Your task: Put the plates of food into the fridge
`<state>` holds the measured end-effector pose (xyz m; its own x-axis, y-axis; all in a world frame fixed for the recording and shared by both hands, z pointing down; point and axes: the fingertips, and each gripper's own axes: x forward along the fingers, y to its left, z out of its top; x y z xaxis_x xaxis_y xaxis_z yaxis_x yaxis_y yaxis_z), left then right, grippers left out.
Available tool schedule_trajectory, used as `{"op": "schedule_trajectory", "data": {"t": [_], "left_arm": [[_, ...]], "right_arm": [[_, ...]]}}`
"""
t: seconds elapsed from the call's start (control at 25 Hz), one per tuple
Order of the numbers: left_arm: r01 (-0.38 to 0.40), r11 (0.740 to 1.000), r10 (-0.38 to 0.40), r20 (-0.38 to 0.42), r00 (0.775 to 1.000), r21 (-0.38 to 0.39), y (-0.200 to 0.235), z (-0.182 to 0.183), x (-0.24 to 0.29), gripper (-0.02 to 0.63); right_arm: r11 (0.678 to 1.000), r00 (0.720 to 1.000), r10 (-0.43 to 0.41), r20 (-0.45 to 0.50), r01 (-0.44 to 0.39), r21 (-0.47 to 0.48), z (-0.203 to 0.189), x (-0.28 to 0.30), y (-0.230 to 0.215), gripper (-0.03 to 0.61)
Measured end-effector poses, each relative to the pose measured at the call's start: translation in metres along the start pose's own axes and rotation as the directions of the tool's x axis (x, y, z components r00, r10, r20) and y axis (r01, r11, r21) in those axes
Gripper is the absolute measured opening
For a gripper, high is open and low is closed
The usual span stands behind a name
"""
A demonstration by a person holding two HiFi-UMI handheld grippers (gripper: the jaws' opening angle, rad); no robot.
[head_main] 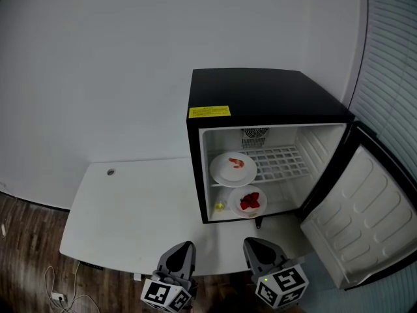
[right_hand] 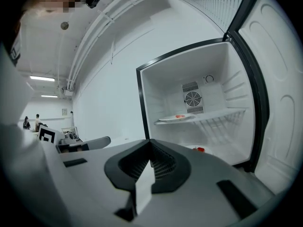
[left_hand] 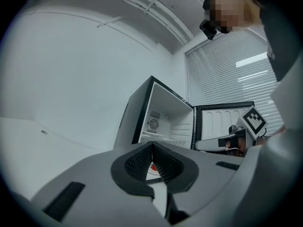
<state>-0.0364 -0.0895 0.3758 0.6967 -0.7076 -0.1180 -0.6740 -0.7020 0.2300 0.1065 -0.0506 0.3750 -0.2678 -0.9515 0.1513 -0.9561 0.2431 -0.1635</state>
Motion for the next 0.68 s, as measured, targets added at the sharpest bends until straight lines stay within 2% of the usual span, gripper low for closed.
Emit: {"op": "schedule_trajectory", "data": {"t": [0.68], "left_arm": [[0.014,1.0,-0.014,-0.007,1.0,-0.01,-0.017,0.004,-0.009,0.006]], "right_arm": [[0.997,1.0,0.006,0.019,-0.005,-0.073,0.009,-0.022,0.017,0.005]]}}
